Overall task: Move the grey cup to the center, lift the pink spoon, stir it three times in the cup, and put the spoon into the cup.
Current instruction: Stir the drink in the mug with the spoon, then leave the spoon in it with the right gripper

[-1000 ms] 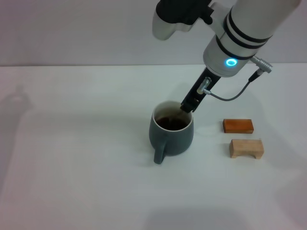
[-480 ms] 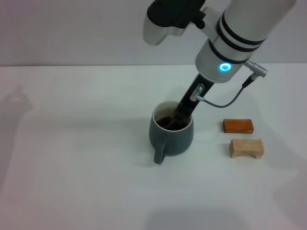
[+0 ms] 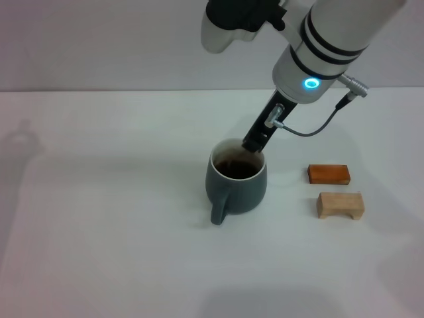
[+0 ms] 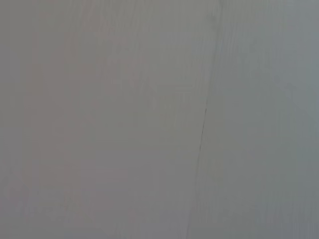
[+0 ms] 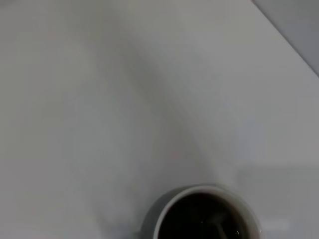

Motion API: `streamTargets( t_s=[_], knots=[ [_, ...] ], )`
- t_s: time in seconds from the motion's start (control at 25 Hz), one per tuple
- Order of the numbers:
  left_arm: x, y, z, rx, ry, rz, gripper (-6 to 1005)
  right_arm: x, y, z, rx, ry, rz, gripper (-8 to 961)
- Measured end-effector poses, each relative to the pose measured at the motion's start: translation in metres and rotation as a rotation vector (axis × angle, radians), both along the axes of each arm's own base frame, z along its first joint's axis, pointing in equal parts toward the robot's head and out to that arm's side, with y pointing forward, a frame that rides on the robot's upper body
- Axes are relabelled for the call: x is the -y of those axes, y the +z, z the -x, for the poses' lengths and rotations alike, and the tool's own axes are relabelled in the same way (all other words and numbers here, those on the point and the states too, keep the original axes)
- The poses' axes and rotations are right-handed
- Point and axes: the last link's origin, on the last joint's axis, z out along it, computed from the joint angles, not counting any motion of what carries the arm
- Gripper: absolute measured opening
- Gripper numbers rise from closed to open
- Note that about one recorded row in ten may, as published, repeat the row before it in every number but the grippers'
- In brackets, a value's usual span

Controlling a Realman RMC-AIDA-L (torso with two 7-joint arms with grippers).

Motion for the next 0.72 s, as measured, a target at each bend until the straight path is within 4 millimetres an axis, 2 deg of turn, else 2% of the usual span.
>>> streamTargets(
  t_s=[0.24,0.4,0.72],
  knots=[
    [0.0,0.0,0.0,0.001,-0.003,0.002,-2,0.005,0.0,-0.001,0.017,-0.016,0.031,144],
    [0.001,0.0,0.0,0.007,-0.006,0.003,-2,0.012,-0.005,0.005,-0.022,-0.018,0.075,144],
    [0.002,0.0,0.001,0.008,-0.006,0.002,-2,0.003,-0.005,0.007,-0.026,0.011,0.024,143]
  ],
)
